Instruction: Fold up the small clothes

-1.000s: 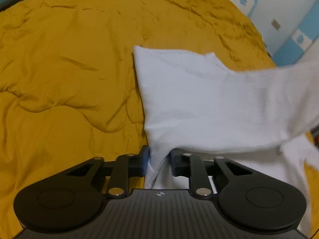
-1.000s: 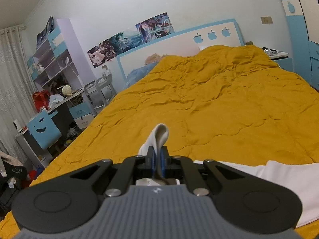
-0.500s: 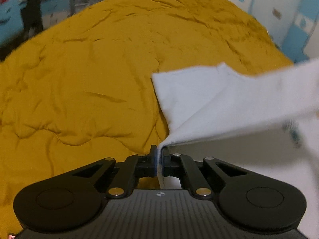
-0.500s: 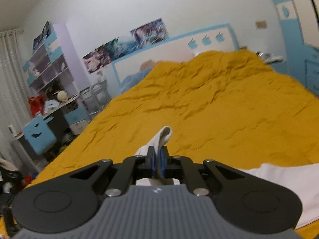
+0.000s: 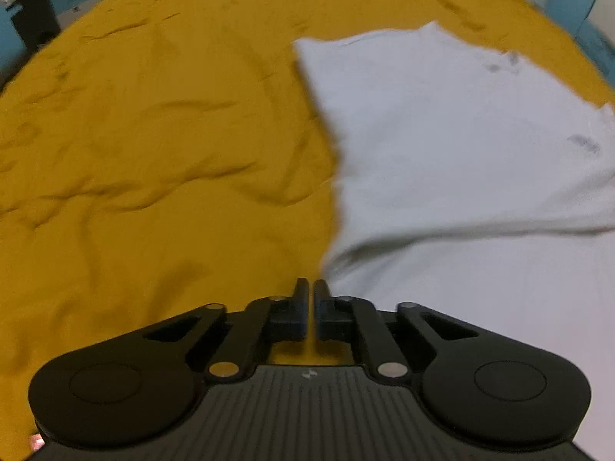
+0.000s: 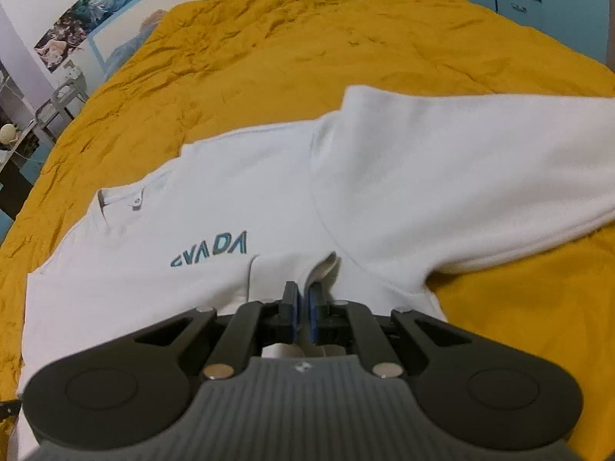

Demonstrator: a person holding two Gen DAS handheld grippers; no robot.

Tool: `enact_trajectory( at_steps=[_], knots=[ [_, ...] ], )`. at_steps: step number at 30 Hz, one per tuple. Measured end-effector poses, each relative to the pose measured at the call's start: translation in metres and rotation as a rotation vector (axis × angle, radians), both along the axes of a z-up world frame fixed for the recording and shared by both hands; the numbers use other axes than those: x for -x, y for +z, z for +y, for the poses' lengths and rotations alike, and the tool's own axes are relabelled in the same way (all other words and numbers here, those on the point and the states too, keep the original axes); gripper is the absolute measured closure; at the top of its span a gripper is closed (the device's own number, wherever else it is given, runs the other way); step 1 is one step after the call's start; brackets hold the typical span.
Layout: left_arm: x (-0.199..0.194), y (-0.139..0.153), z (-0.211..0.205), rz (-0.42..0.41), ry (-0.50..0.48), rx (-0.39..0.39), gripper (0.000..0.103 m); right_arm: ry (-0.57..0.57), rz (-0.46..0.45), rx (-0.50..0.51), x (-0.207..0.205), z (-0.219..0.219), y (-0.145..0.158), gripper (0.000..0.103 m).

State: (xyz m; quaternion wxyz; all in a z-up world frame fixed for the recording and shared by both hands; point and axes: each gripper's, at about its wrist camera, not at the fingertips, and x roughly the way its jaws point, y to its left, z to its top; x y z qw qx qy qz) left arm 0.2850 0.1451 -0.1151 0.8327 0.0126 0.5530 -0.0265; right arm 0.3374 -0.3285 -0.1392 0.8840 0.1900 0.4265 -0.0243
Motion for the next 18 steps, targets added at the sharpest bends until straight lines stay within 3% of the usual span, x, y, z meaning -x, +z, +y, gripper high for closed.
enact_trajectory(
  at_steps=[3, 6, 8, 9, 10, 12, 18],
  knots=[
    [0.007, 0.025, 0.016, -0.003, -0.03, 0.057, 0.096, 0.051, -0.05, 0.021, 0.0, 0.005, 0.016, 0.103],
    [0.004, 0.061, 0.025, -0.078, -0.042, 0.073, 0.095, 0.113, -0.104, 0.027, -0.006, 0.007, 0.038, 0.103],
    [-0.008, 0.08, 0.031, -0.137, -0.024, 0.112, 0.084, 0.139, -0.131, 0.026, -0.005, 0.005, 0.051, 0.103],
    [-0.015, 0.085, 0.033, -0.168, -0.011, 0.137, 0.071, 0.145, -0.132, 0.024, -0.005, 0.005, 0.052, 0.103],
    [-0.025, 0.087, 0.033, -0.194, 0.008, 0.166, 0.055, 0.148, -0.124, 0.025, -0.006, 0.006, 0.051, 0.103],
    [-0.043, 0.08, 0.035, -0.23, 0.046, 0.229, 0.048, 0.15, -0.099, 0.037, -0.005, 0.008, 0.043, 0.103],
    [-0.091, 0.03, 0.035, -0.266, 0.183, 0.338, 0.048, 0.128, -0.067, -0.003, 0.004, 0.002, 0.012, 0.102]
  ],
)
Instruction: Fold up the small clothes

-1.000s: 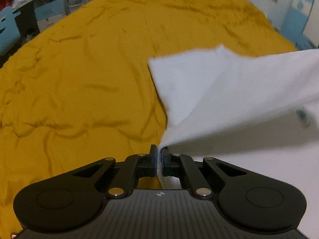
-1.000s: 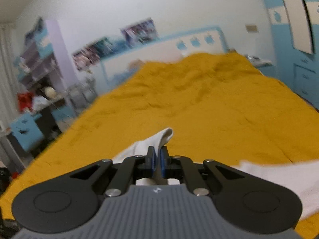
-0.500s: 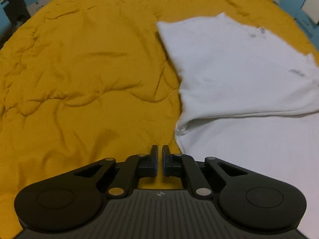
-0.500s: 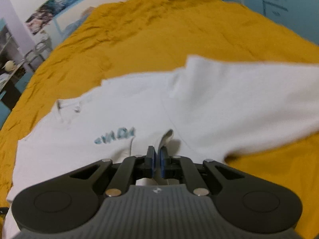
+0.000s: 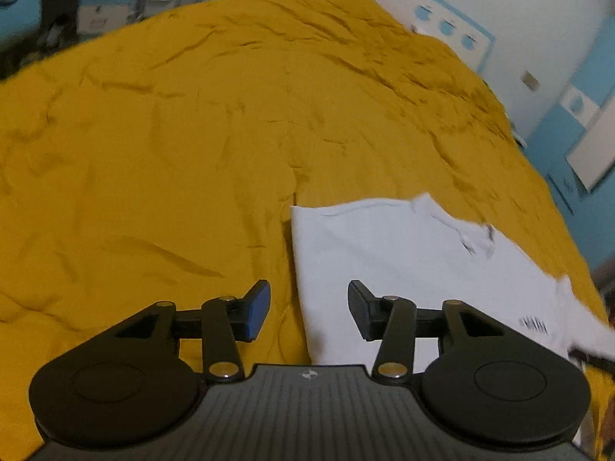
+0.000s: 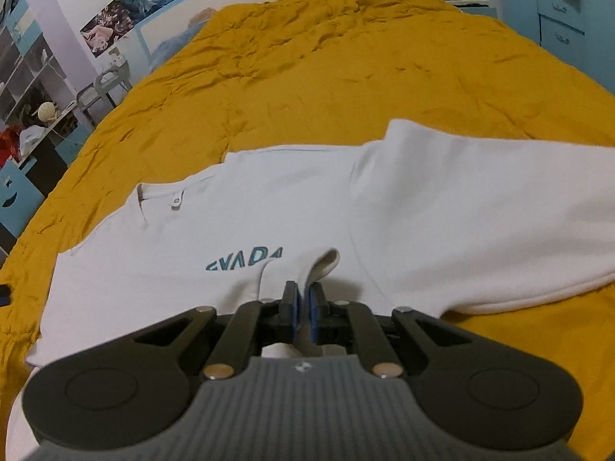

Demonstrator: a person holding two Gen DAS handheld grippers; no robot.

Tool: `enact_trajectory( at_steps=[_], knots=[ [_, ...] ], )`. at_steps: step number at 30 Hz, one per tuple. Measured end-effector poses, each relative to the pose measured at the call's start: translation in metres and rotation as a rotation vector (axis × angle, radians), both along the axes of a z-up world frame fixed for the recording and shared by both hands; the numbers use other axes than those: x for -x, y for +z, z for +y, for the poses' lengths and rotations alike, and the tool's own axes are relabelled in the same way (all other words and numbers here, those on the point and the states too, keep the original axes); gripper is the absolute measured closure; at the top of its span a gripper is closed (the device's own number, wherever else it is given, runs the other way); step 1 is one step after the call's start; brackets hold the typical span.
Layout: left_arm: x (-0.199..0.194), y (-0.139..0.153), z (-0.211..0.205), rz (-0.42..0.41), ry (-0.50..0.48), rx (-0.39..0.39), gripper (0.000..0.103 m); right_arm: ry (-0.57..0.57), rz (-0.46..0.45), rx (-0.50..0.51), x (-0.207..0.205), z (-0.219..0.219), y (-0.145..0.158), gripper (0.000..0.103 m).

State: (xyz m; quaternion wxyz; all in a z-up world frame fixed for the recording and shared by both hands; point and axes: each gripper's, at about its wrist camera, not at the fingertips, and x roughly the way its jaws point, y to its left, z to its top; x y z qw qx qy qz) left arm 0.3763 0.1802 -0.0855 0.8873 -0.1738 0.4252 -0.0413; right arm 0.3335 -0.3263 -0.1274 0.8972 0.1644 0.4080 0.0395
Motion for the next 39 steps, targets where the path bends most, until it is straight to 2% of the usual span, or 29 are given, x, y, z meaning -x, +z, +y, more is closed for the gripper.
enact_trajectory(
  at_steps=[5, 8, 9, 10, 11, 14, 18, 20, 25, 27, 31, 35, 39],
  knots=[
    [-0.017, -0.039, 0.008, 0.01, 0.113, 0.089, 0.05, 0.011, 0.0, -0.007, 0.0, -0.003, -0.008, 0.102],
    [-0.025, -0.049, 0.008, -0.014, 0.138, 0.143, 0.077, 0.012, -0.001, -0.015, 0.0, -0.005, -0.01, 0.102],
    [-0.026, -0.049, 0.008, -0.023, 0.133, 0.156, 0.092, 0.015, -0.002, -0.015, 0.0, -0.006, -0.011, 0.102],
    [-0.027, -0.05, 0.007, -0.032, 0.123, 0.171, 0.098, 0.017, -0.001, -0.014, 0.0, -0.006, -0.012, 0.102],
    [-0.026, -0.048, 0.005, -0.044, 0.114, 0.174, 0.099, 0.021, 0.0, -0.012, 0.001, -0.006, -0.012, 0.102],
    [-0.017, -0.035, -0.002, -0.117, 0.103, 0.11, 0.1, 0.027, -0.011, -0.003, 0.003, -0.005, -0.01, 0.102],
    [-0.005, -0.025, 0.004, -0.179, 0.126, 0.106, 0.1, 0.034, -0.145, -0.016, 0.014, -0.004, 0.01, 0.103],
    [-0.005, -0.027, 0.005, -0.185, 0.131, 0.082, 0.1, 0.036, -0.165, 0.036, 0.009, 0.0, 0.016, 0.103],
    [-0.017, -0.04, -0.007, -0.12, 0.119, 0.0, 0.098, -0.015, -0.038, 0.082, -0.022, 0.002, -0.015, 0.101],
    [-0.019, -0.038, -0.01, -0.096, 0.101, -0.043, 0.095, -0.039, 0.003, 0.107, -0.025, 0.001, -0.022, 0.093],
    [-0.012, -0.027, -0.005, -0.058, 0.058, -0.067, 0.093, -0.057, -0.015, 0.139, -0.013, -0.001, -0.012, 0.088],
    [0.009, -0.012, -0.011, -0.022, -0.052, -0.075, 0.09, -0.02, -0.046, 0.096, 0.0, 0.006, 0.003, 0.08],
    [0.032, -0.006, -0.027, 0.047, -0.152, -0.135, 0.09, -0.041, 0.004, 0.08, 0.003, 0.012, 0.0, 0.079]
  ],
)
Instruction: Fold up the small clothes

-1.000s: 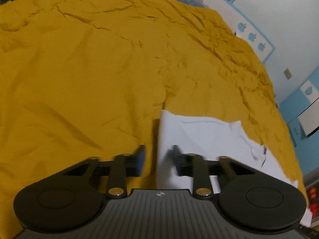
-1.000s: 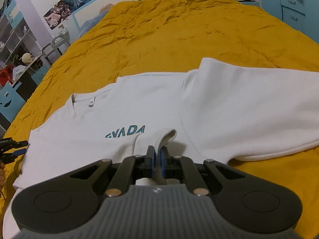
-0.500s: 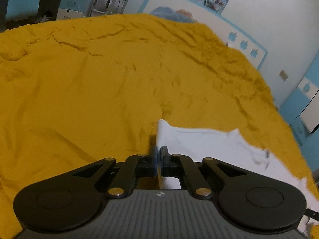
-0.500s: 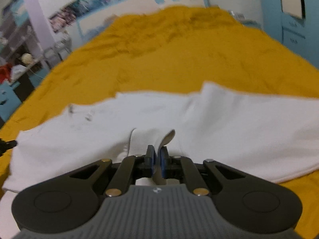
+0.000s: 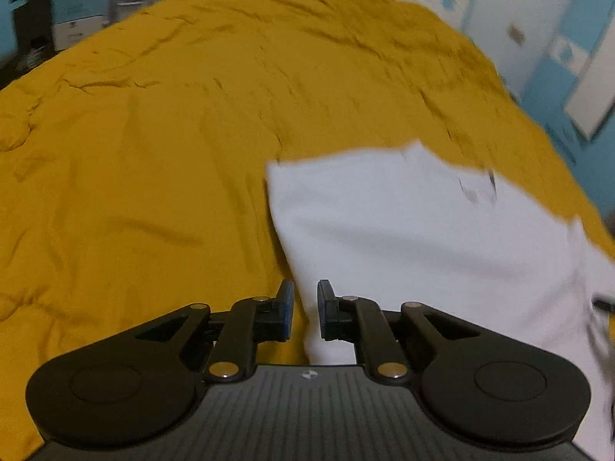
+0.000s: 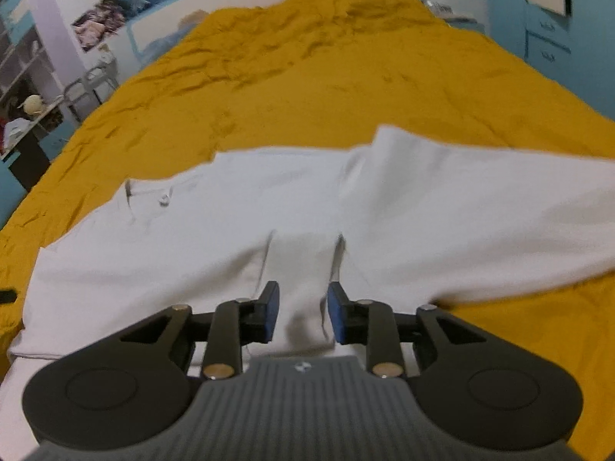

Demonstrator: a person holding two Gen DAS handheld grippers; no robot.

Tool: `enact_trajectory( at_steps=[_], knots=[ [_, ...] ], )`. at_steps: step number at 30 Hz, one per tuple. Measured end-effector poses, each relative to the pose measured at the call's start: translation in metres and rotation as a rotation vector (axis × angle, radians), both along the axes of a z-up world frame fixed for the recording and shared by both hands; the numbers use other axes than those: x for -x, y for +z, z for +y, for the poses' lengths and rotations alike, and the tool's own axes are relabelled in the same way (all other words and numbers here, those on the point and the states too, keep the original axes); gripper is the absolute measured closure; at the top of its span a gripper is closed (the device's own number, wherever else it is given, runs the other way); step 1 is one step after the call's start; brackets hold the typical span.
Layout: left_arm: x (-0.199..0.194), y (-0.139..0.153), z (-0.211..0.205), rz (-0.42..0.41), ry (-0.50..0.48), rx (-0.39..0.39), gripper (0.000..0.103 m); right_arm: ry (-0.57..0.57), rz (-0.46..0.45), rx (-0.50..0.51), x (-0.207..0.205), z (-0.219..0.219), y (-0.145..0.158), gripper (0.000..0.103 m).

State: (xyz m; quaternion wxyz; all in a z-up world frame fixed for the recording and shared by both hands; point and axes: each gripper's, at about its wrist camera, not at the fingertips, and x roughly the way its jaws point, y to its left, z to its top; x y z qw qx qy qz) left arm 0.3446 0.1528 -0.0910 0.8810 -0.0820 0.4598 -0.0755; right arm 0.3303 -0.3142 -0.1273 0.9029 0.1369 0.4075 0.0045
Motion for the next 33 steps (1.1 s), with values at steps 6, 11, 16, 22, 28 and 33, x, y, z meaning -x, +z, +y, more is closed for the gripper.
enact_trajectory(
  at_steps=[6, 11, 16, 22, 28, 33],
  knots=[
    [0.025, -0.003, -0.01, 0.083, -0.059, -0.012, 0.088, 0.03, -0.002, 0.033, 0.005, 0.005, -0.004, 0.103],
    [0.033, -0.015, -0.021, 0.107, -0.053, -0.041, 0.088, 0.051, -0.031, 0.057, 0.018, 0.001, 0.009, 0.103],
    [0.031, -0.025, -0.024, 0.128, -0.01, -0.058, 0.087, 0.046, 0.04, 0.093, 0.021, -0.006, -0.007, 0.103],
    [0.035, -0.018, -0.02, 0.11, 0.002, -0.04, 0.087, 0.024, 0.025, 0.022, 0.032, -0.019, -0.006, 0.102],
    [0.034, -0.017, -0.015, 0.11, 0.021, -0.02, 0.087, 0.084, 0.003, 0.02, 0.013, 0.002, -0.001, 0.073],
    [0.031, -0.022, -0.017, 0.115, 0.025, -0.028, 0.087, 0.129, 0.048, 0.154, 0.0, 0.025, -0.017, 0.103]
  ],
)
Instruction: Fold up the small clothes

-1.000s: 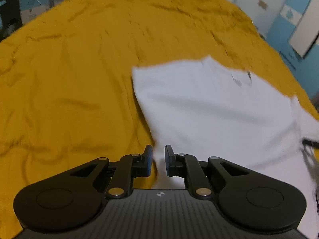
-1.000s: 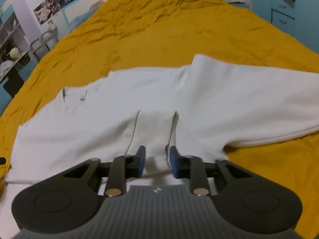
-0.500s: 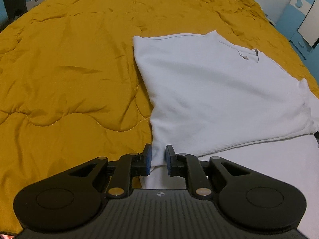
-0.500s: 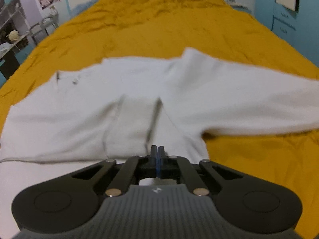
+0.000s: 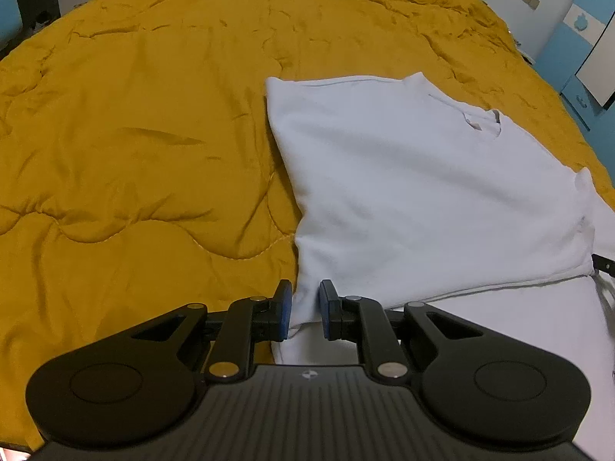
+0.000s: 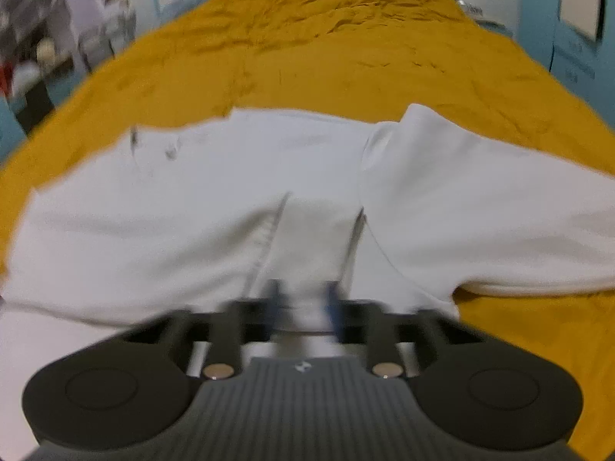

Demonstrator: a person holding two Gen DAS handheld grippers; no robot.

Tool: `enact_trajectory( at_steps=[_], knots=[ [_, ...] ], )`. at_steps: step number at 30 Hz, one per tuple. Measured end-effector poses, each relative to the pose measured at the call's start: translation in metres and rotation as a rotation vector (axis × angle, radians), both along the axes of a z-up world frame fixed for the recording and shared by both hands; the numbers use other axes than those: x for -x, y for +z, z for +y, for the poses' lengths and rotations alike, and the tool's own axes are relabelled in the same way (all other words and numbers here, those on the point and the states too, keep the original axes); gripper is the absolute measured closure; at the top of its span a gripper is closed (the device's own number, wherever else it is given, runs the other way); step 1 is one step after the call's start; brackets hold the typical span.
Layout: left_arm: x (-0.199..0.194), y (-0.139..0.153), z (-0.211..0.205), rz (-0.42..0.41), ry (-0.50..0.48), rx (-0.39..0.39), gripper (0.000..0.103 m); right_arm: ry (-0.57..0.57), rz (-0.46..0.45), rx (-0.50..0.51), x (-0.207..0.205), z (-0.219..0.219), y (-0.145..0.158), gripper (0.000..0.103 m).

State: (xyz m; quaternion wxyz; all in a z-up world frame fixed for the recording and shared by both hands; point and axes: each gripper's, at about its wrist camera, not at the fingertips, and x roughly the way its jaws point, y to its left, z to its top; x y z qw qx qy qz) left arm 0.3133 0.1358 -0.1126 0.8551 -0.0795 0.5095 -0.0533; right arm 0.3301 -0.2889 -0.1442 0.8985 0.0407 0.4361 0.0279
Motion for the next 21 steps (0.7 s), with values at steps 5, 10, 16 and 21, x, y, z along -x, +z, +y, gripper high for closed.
enact_trajectory(
  at_steps=[5, 10, 16, 21],
  knots=[
    [-0.003, -0.004, 0.0, 0.006, -0.009, -0.011, 0.086, 0.04, -0.046, 0.029, 0.013, -0.006, 0.01, 0.103],
    [-0.002, -0.006, -0.002, 0.007, -0.006, -0.017, 0.085, 0.06, -0.024, 0.05, 0.014, -0.007, 0.015, 0.103],
    [-0.001, -0.008, -0.003, 0.025, -0.031, -0.07, 0.081, 0.07, 0.03, 0.091, 0.006, -0.005, -0.002, 0.103],
    [0.006, -0.002, -0.001, 0.036, -0.025, -0.075, 0.08, 0.057, 0.027, 0.071, 0.008, -0.008, 0.001, 0.103]
  ],
)
